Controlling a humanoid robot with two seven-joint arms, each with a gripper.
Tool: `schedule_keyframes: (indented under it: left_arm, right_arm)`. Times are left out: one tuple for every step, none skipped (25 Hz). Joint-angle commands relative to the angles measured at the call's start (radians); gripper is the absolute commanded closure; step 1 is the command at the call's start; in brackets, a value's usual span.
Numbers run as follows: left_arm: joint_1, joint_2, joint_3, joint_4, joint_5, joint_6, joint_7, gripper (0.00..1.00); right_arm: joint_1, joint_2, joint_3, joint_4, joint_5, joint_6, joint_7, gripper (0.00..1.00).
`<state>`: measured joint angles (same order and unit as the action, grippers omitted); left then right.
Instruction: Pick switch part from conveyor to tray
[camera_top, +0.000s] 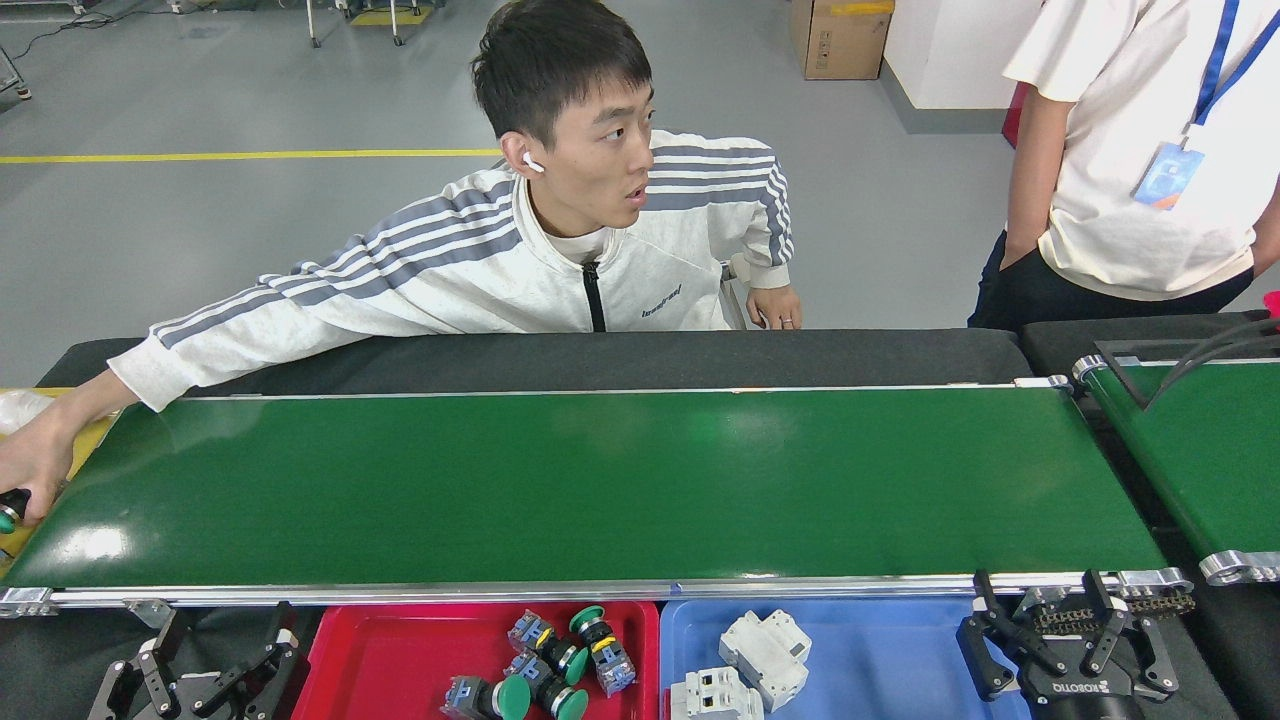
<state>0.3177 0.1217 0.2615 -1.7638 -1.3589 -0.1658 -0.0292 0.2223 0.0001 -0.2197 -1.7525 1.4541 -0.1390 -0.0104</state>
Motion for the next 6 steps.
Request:
schedule_keyframes:
  left_arm:
    - [0.012,-0.011,0.016,-0.013,-0.002,0.008,0.015,0.0]
    - [0.014,-0.022,0.027,-0.013,-0.002,0.008,0.015,0.0]
    - [0.011,-0.028,0.033,-0.013,-0.002,0.006,0.015,0.0]
    - [0.009,-0.028,0.033,-0.013,-0.002,0.005,0.015,0.0]
    - [0.009,-0.025,0.033,-0.013,-0.003,0.005,0.015,0.0]
    - [0.011,-0.02,0.033,-0.013,-0.003,0.005,0.015,0.0]
  right_arm:
    - [-0.003,-0.017,-0.003,-0.016,-0.003,0.001,-0.006,0.01]
    - [-0.003,-0.017,-0.003,-0.016,-0.003,0.001,-0.005,0.01]
    - [-0.001,-0.017,-0.003,-0.016,-0.003,0.001,-0.003,0.01]
    - [-0.001,-0.015,-0.003,-0.016,-0.003,0.001,-0.002,0.01]
    - [-0.001,-0.015,-0.003,-0.016,-0.003,0.001,0.0,0.01]
    - [-0.001,-0.014,-0.003,-0.016,-0.003,0.001,0.003,0.01]
